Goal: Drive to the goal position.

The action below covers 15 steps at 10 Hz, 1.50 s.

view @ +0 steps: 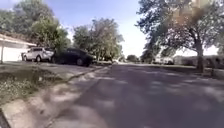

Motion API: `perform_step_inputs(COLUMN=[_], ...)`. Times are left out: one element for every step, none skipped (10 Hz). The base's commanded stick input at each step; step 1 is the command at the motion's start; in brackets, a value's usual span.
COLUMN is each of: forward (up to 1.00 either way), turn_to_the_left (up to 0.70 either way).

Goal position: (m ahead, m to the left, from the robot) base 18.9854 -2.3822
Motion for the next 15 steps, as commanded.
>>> perform_step_inputs(forward=[1.0, 1.0, 1.0, 1.0, 1.0, 1.0, 1.0, 1.0, 1.0, 1.0, 1.0, 1.0, 1.0, 1.0, 1.0], turn_to_the_left=[0.0, 0.0, 0.0, 0.0, 0.0, 0.0, 0.0, 0.0, 0.0, 0.0, 0.0, -0.11, -0.34, -0.37, -0.37])
